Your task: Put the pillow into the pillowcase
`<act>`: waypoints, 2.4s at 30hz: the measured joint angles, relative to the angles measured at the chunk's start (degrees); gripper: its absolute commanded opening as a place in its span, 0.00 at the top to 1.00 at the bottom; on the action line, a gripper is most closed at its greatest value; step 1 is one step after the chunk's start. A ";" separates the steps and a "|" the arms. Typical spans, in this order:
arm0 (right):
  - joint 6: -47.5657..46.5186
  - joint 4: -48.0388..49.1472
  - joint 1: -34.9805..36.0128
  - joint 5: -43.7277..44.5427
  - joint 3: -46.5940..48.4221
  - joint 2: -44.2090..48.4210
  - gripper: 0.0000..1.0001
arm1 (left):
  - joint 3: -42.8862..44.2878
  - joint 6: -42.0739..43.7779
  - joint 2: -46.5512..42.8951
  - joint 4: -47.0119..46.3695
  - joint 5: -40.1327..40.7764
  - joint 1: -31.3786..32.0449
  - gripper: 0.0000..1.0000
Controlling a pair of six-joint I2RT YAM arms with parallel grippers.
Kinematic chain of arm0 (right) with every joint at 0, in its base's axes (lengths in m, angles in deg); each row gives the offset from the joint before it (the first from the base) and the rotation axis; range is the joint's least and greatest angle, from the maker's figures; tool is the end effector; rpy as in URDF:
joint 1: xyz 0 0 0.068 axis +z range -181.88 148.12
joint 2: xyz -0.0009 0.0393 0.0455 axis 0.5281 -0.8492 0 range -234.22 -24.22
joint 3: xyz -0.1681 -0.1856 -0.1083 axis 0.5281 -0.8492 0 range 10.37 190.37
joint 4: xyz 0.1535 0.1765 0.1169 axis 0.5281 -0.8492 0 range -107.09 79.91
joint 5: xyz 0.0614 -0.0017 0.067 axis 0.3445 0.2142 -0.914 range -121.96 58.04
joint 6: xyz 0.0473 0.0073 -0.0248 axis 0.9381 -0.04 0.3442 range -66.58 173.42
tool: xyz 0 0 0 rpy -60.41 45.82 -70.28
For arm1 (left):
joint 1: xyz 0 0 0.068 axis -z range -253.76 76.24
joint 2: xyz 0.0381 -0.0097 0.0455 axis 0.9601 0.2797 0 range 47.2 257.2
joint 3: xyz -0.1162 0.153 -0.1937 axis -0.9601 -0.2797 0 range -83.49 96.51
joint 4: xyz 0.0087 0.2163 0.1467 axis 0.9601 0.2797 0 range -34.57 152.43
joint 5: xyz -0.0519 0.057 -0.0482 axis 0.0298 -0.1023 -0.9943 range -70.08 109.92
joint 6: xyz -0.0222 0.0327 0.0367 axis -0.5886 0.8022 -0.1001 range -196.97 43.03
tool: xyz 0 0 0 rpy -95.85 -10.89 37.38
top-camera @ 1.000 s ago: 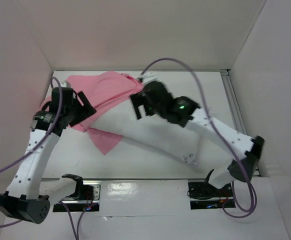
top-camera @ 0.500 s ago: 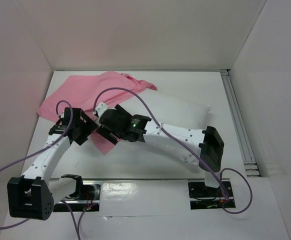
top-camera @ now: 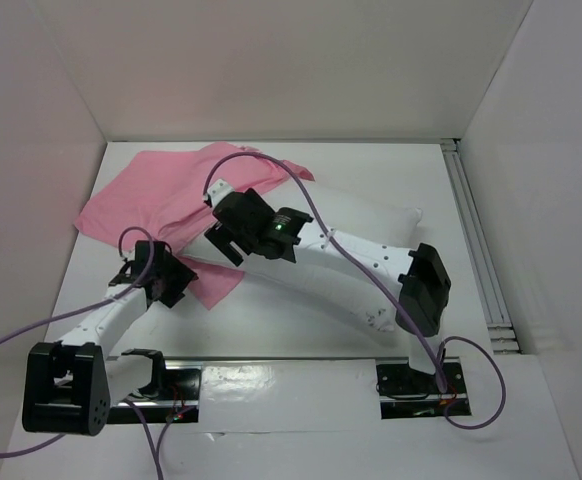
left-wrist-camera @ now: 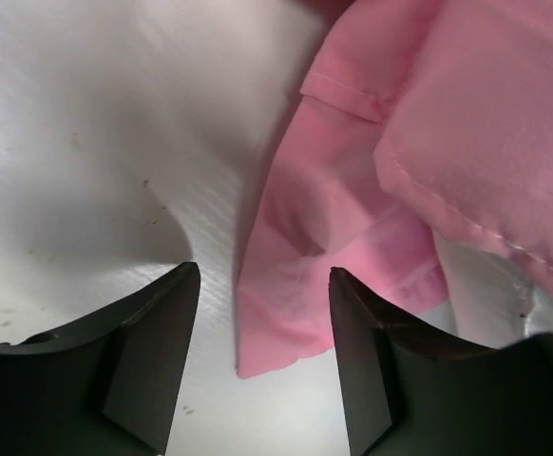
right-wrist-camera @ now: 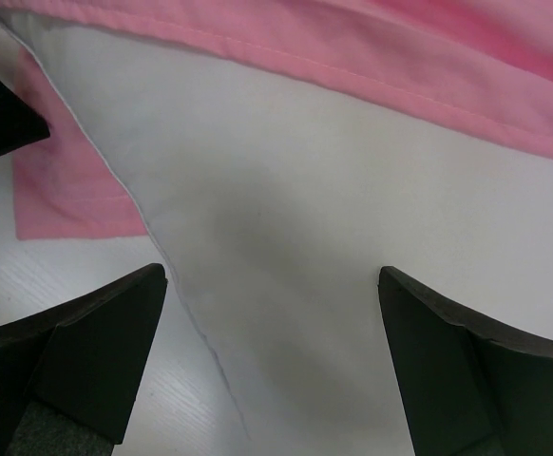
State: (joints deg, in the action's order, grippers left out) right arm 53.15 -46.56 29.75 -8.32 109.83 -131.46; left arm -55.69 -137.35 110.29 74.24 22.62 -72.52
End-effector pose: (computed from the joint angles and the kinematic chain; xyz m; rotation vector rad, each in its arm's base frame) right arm 0.2147 0.3676 0.3175 -0.9898 2.0380 0.0796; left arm 0.1994 -0.0026 0.1676 -1.2781 2.2127 -0.3722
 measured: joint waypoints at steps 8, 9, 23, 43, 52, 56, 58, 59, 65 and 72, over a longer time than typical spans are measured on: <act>-0.02 -0.50 -0.37 -1.25 4.52 -2.67 0.00 | -2.75 -1.36 3.32 -12.61 -4.74 -0.04 0.37; -0.13 -0.57 -0.37 -1.40 5.09 -3.26 0.00 | -2.25 -1.51 5.40 -14.08 -5.25 -0.04 0.69; 0.94 -7.65 -3.06 -3.15 23.71 -22.29 1.00 | 0.52 3.15 -5.53 -9.88 -7.65 2.43 1.00; 24.24 -1.66 -17.99 7.45 22.60 -16.98 1.00 | 24.76 14.99 5.09 -11.91 -23.87 20.06 1.00; 26.51 6.78 -16.13 0.13 7.50 -9.94 1.00 | 24.06 18.58 0.44 7.91 -13.42 24.09 0.39; 27.10 8.72 -16.41 -3.41 3.50 -7.65 1.00 | 32.48 18.49 -1.55 14.29 -0.66 25.73 0.36; 27.34 8.98 -16.50 -4.57 2.91 -7.37 1.00 | 35.76 18.12 -1.66 16.55 6.69 26.71 0.34; 27.43 9.03 -16.57 -4.94 2.91 -7.37 1.00 | 36.92 17.90 -1.31 17.62 10.29 27.30 0.32; 27.47 9.01 -16.90 -6.16 2.95 -7.37 1.00 | 41.66 15.37 6.32 25.81 29.14 31.93 0.24; 27.47 8.79 -16.94 -6.51 3.21 -7.37 1.00 | 41.88 11.93 11.45 32.28 39.06 36.68 0.19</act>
State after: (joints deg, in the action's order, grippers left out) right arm 80.62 -37.77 12.81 -14.84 113.05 -138.82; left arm -13.82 -125.41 121.74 106.52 61.68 -35.85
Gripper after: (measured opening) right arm 0.023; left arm 0.837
